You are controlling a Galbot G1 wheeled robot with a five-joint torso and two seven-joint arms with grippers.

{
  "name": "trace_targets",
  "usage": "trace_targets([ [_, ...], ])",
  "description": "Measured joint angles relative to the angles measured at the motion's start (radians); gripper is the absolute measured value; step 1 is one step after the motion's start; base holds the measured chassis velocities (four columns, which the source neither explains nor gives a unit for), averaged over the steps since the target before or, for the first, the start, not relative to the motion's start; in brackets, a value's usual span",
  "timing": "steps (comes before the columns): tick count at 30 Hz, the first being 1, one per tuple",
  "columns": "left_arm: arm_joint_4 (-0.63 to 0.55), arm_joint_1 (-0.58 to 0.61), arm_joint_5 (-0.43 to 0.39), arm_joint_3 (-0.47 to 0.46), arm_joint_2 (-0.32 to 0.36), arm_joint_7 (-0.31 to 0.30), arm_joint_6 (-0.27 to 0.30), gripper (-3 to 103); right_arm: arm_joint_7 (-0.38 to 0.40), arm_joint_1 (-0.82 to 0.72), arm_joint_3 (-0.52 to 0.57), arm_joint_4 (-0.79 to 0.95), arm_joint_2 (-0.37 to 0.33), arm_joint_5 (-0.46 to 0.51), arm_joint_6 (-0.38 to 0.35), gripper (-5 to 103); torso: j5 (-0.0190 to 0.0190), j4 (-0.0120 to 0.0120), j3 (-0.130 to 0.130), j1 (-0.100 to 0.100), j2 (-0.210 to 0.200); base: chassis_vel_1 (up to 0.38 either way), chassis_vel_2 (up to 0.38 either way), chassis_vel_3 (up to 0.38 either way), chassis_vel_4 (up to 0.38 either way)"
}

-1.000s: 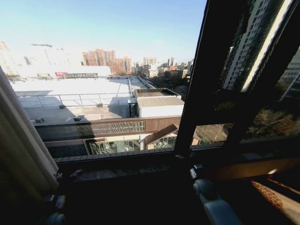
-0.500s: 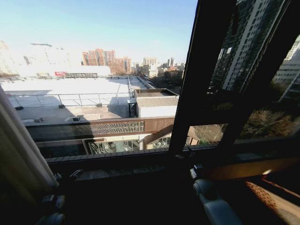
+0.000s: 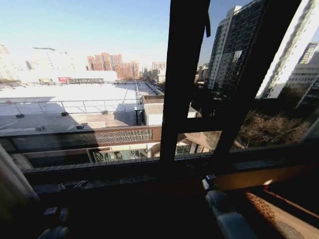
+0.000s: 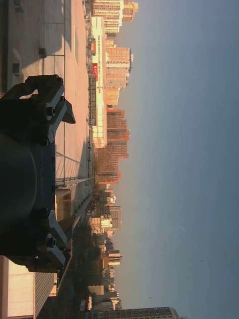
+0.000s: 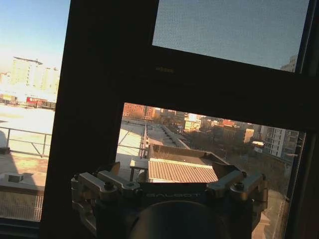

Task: Open the curtains by pulling them apart, changing their state from closed to fully open.

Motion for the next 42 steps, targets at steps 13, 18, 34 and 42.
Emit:
trace_targets([
  [13, 0.000, 0.000, 0.000, 0.000, 0.000, 0.000, 0.000, 100, 0.000, 0.000, 0.000, 0.000, 0.000, 0.000, 0.000, 100, 0.0000, -0.0001, 0.000, 0.000, 0.000, -0.366, -0.348, 0.359, 0.357],
  [18, 0.000, 0.000, 0.000, 0.000, 0.000, 0.000, 0.000, 100, 0.000, 0.000, 0.000, 0.000, 0.000, 0.000, 0.000, 100, -0.0001, 0.0000, 0.000, 0.000, 0.000, -0.350, -0.335, 0.346, 0.350],
  [34, 0.000, 0.000, 0.000, 0.000, 0.000, 0.000, 0.000, 100, 0.000, 0.000, 0.000, 0.000, 0.000, 0.000, 0.000, 100, 0.0000, 0.0000, 0.000, 0.000, 0.000, -0.353, -0.356, 0.362, 0.359],
  [42, 0.000, 0.000, 0.000, 0.000, 0.000, 0.000, 0.000, 100, 0.000, 0.000, 0.000, 0.000, 0.000, 0.000, 0.000, 100, -0.0001, 0.0000, 0.000, 0.000, 0.000, -0.339, -0.346, 0.350, 0.347],
])
